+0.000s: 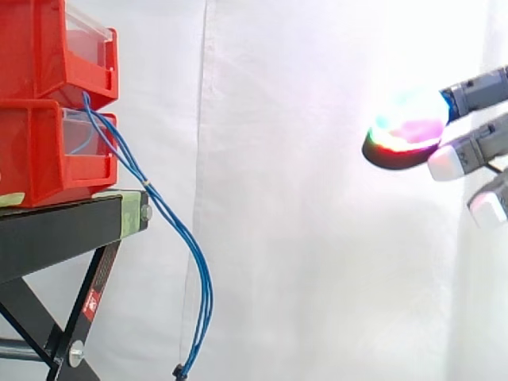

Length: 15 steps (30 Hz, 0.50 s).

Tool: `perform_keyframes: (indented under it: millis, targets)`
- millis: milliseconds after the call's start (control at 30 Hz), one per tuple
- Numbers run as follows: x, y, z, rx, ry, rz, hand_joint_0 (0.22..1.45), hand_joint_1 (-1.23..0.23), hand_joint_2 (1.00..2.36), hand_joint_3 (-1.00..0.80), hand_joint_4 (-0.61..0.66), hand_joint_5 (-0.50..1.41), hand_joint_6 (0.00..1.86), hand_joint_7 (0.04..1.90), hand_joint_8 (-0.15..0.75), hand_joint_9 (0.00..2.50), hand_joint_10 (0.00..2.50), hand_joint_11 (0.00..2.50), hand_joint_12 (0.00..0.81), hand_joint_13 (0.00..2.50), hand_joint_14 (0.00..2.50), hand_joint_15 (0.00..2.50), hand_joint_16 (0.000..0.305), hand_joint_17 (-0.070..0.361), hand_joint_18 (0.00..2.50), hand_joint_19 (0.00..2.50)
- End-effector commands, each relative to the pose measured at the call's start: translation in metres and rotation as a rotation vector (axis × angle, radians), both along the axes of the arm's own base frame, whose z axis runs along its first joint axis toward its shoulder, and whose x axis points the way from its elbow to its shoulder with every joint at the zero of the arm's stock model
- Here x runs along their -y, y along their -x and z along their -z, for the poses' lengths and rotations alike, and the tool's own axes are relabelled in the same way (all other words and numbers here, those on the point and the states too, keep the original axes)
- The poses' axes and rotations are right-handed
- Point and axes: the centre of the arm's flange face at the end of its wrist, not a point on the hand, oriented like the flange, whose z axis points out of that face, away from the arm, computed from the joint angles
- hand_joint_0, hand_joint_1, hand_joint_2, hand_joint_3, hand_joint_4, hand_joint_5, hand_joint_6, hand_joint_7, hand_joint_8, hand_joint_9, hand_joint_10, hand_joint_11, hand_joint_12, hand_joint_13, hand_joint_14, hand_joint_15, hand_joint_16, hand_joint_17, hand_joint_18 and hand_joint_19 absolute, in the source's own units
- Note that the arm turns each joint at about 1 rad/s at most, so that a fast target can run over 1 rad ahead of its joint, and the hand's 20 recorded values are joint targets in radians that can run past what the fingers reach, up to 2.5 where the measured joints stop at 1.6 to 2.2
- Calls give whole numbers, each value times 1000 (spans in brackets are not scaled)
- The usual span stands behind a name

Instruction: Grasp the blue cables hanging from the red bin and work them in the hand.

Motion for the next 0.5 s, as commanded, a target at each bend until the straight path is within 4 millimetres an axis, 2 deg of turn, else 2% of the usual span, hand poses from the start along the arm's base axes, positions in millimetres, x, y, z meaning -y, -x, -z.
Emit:
perform_keyframes:
  millis: [0, 100, 267, 333, 367, 467]
  targets:
    - [1, 3, 17, 80, -9, 1, 831, -495, 1005, -872, 208, -242, 4, 642, 205, 298, 1, 58, 403, 352, 8, 263, 60, 136, 386, 458]
    - [0, 3, 26, 134, -18, 7, 831, -496, 1005, -877, 199, -256, 4, 641, 201, 284, 0, 53, 398, 333, 8, 256, 60, 136, 371, 453]
    - [7, -16, 30, 238, -145, 117, 830, -500, 1005, -875, 198, -257, 4, 643, 200, 280, 0, 52, 398, 326, 7, 254, 60, 135, 364, 454]
    - [9, -20, 40, 216, -188, 144, 831, -500, 1005, -879, 199, -255, 4, 643, 199, 279, 0, 50, 398, 327, 7, 256, 60, 135, 363, 452]
    - [10, -23, 53, 183, -211, 156, 830, -501, 1006, -877, 199, -255, 4, 643, 199, 278, 0, 53, 399, 326, 7, 254, 60, 135, 364, 460]
    - [9, -26, 67, 151, -212, 157, 830, -500, 1005, -876, 199, -254, 5, 643, 200, 280, 1, 50, 398, 327, 9, 258, 60, 135, 365, 462]
